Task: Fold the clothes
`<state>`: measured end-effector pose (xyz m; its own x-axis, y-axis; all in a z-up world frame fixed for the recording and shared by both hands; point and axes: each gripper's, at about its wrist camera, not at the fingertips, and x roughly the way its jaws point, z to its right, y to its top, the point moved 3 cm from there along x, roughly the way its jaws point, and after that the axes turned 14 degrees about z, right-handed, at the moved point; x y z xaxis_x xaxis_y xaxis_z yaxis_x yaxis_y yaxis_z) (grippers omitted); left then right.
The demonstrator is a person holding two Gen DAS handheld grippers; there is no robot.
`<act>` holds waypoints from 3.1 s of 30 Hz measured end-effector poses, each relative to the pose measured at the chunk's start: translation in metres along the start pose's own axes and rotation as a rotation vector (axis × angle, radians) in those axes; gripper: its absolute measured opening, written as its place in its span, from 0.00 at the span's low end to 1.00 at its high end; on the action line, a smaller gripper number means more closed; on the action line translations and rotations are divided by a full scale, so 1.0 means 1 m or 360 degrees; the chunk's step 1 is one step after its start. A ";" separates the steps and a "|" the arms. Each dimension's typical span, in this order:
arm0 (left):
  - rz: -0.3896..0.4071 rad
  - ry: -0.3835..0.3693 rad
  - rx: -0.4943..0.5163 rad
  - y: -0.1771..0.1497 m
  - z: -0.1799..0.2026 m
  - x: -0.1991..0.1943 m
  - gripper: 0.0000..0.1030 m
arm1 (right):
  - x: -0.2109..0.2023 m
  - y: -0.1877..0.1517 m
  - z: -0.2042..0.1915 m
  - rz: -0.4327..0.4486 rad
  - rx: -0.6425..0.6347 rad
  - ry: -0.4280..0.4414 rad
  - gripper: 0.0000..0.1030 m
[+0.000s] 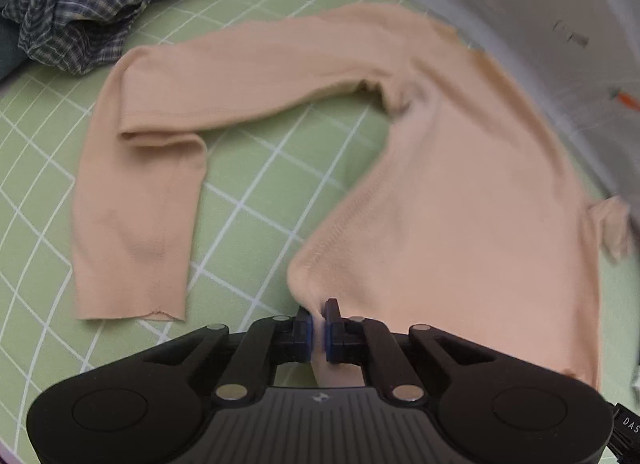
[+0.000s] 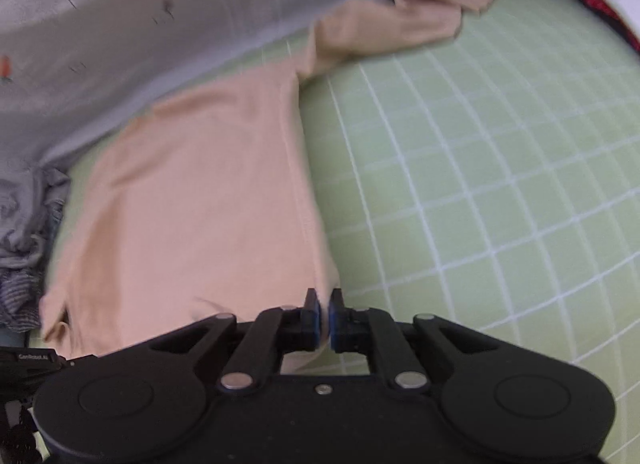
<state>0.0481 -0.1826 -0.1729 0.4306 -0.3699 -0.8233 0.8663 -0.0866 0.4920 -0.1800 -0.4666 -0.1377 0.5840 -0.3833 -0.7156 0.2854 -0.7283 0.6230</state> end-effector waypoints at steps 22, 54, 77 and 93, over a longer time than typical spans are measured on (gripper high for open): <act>-0.0122 0.0057 0.0012 -0.022 -0.011 0.003 0.56 | 0.009 -0.033 0.014 -0.0269 -0.0152 -0.0150 0.67; 0.0015 -0.0006 0.0123 -0.058 0.000 -0.038 0.59 | -0.036 -0.045 0.038 -0.0198 -0.0247 -0.0093 0.68; -0.0041 0.0329 0.0117 -0.080 -0.040 -0.053 0.02 | -0.023 -0.056 0.039 -0.0291 -0.0244 -0.0122 0.70; -0.0047 0.0113 0.0466 -0.097 0.035 -0.017 0.51 | -0.018 -0.057 0.031 -0.0298 -0.0303 -0.0155 0.71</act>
<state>-0.0517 -0.2003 -0.1971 0.4320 -0.2984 -0.8511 0.7733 -0.3630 0.5198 -0.2301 -0.4355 -0.1706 0.4345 -0.3118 -0.8450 0.5241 -0.6754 0.5188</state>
